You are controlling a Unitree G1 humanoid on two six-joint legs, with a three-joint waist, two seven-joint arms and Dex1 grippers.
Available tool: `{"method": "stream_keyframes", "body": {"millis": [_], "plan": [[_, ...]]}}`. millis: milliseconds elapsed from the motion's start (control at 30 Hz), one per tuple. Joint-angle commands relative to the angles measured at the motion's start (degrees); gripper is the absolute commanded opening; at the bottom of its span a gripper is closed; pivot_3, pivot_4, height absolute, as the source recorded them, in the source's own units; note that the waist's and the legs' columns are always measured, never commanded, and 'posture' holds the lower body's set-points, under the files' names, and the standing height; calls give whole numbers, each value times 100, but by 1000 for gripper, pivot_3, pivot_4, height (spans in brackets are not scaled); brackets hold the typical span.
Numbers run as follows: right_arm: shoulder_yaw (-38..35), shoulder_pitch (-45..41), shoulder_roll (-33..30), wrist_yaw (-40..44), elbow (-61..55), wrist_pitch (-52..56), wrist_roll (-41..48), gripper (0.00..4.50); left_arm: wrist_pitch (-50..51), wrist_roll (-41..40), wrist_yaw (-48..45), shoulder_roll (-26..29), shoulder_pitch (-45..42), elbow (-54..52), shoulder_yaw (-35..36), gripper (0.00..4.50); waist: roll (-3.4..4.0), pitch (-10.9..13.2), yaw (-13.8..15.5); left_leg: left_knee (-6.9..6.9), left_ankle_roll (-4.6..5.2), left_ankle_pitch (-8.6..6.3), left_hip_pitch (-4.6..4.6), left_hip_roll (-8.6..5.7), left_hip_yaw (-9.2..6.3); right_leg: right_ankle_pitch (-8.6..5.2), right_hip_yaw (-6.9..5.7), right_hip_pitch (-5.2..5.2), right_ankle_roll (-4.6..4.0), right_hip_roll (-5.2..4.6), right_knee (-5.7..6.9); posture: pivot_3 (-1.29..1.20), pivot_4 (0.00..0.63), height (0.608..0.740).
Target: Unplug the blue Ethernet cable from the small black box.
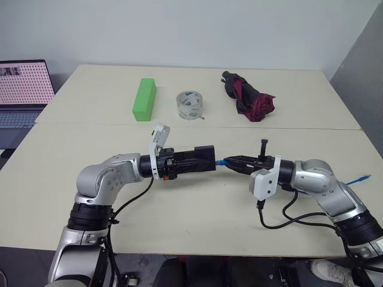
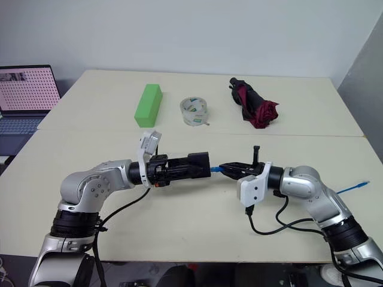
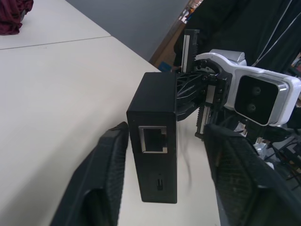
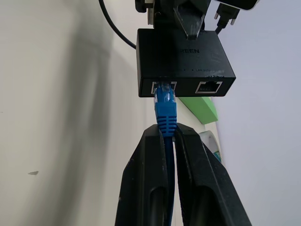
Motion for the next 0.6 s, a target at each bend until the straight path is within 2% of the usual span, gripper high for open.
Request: {"method": "stream_keyframes", "body": {"millis": [33, 167, 300, 367, 400, 500, 567, 600], "plan": [[-162, -108, 37, 1, -87, -152, 51, 0, 4, -117, -91, 30, -97, -30, 99, 1663, 0, 0, 0, 0, 0, 0, 0, 0, 0, 0, 0, 0, 0, 0, 0, 0, 150, 740], [-117, -106, 59, 51, -97, -197, 94, 0, 8, -125, -95, 46, -97, -34, 94, 903, 0, 0, 0, 0, 0, 0, 0, 0, -1, 0, 0, 0, 0, 0, 0, 0, 150, 740], [-22, -99, 3, 232, -105, -328, 149, 0, -8, -107, -145, 73, -102, -35, 68, 792, 0, 0, 0, 0, 0, 0, 0, 0, -1, 0, -1, 0, 0, 0, 0, 0, 150, 740], [-24, -83, -71, 397, -117, -244, 252, 700, -30, -85, -177, 87, -108, -32, 57, 792, 0, 0, 0, 0, 0, 0, 0, 0, 0, 0, -1, 0, 0, 0, 0, 0, 150, 740], [-30, -77, -110, 480, -128, -208, 307, 777, -43, -73, -191, 91, -111, -31, 52, 792, 0, 0, 1, 0, 0, 0, 0, 0, -1, 0, -1, 0, 0, 0, 0, 0, 150, 740], [-62, 20, -263, 936, -370, 456, 721, 1564, -121, -11, -301, 145, -116, -40, -3, 791, 0, 0, 1, 0, 0, 0, 0, 0, -1, 0, 0, 0, 0, 0, -1, 0, 150, 740], [-162, 266, -467, 1329, -906, 1713, 1499, 2078, -241, 78, -444, 184, -88, -90, -103, 791, 0, 0, 3, 0, 0, 0, 0, 0, -2, 0, -2, 0, 0, 0, -1, 0, 150, 740], [-253, 381, -537, 1413, -1233, 2473, 2027, 2111, -313, 137, -520, 205, -68, -123, -168, 791, 0, 0, 17, 0, 0, 0, 0, 0, -2, 0, -2, 1, 0, 0, -1, 0, 150, 740]]}}
